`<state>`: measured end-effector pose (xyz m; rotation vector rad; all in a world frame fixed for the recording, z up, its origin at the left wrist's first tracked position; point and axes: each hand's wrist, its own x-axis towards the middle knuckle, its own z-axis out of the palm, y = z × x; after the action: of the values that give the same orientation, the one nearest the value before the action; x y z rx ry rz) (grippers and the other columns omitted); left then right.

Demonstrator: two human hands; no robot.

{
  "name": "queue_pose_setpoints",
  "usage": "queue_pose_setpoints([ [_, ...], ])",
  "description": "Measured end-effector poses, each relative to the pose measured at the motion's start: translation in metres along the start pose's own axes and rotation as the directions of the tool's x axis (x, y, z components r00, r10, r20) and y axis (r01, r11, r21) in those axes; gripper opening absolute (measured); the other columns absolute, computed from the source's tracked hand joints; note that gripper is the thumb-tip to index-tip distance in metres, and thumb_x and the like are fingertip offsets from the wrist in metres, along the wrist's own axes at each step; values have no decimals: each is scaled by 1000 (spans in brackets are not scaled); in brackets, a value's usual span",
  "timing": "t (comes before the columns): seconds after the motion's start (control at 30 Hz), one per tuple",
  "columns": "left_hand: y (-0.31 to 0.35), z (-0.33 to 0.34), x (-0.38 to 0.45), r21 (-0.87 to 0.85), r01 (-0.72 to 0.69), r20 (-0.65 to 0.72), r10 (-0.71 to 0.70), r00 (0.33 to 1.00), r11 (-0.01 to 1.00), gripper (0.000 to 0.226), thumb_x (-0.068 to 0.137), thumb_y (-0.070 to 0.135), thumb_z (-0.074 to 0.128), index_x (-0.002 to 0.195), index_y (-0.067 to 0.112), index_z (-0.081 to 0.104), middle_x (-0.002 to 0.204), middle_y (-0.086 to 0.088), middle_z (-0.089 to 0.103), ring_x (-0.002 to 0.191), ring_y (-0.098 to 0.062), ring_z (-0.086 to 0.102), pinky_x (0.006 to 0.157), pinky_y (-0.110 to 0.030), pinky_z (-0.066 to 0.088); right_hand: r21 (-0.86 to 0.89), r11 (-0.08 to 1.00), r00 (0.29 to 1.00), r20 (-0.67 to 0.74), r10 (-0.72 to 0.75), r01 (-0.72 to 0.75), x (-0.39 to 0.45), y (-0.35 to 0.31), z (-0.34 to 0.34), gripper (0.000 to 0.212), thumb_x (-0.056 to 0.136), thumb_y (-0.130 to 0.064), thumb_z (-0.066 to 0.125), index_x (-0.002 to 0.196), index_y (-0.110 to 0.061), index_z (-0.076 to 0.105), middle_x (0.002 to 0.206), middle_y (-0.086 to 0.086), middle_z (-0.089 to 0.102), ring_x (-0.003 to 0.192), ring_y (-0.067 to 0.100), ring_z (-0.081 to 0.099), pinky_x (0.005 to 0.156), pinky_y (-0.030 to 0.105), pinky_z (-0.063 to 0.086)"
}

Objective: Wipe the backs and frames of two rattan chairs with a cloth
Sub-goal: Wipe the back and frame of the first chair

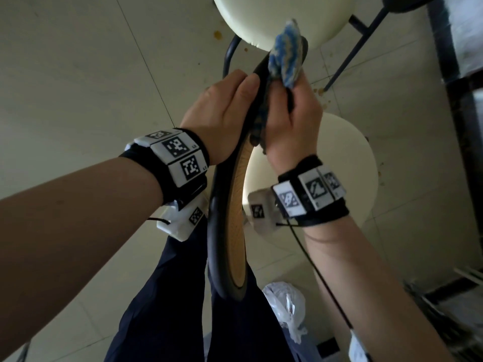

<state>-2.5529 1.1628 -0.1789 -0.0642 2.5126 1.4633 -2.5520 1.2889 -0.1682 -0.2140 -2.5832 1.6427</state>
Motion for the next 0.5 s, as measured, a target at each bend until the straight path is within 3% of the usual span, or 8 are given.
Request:
queue_pose_setpoints([
  [0.13, 0, 0, -1, 18, 15, -19, -15, 1000, 1000, 36, 104, 48, 29, 72, 35, 40, 65, 12, 48, 63, -2, 47, 63, -29, 36, 11, 1000, 998, 59, -7, 7, 32, 1, -7, 11, 90, -11, 45, 86, -13, 55, 66, -1, 54, 55, 16, 48, 51, 31, 43],
  [0.3, -4, 0, 0, -70, 48, -32, -50, 998, 996, 39, 107, 39, 32, 70, 29, 41, 62, 11, 44, 56, 1, 43, 55, -12, 33, -15, 1000, 998, 62, 2, -1, 35, -3, -9, 14, 85, -12, 46, 77, -21, 53, 58, -12, 45, 49, 2, 39, 51, 21, 35],
  [0.4, -18, -3, -1, -129, 146, 28, -144, 989, 981, 32, 101, 37, 39, 76, 24, 54, 60, 11, 49, 54, -3, 45, 60, -23, 39, -23, 999, 990, 132, -45, 48, 15, -8, -11, 12, 87, -13, 48, 81, -19, 56, 59, -11, 48, 49, 1, 42, 50, 18, 35],
  [0.5, -39, -10, -11, -185, 236, 49, -231, 972, 954, 19, 90, 40, 43, 82, 32, 57, 55, 6, 53, 46, -11, 49, 59, -30, 40, 2, 985, 964, 209, -167, 171, -15, -14, -10, 15, 84, -7, 53, 81, -22, 55, 59, -16, 47, 50, -2, 45, 51, 11, 34],
])
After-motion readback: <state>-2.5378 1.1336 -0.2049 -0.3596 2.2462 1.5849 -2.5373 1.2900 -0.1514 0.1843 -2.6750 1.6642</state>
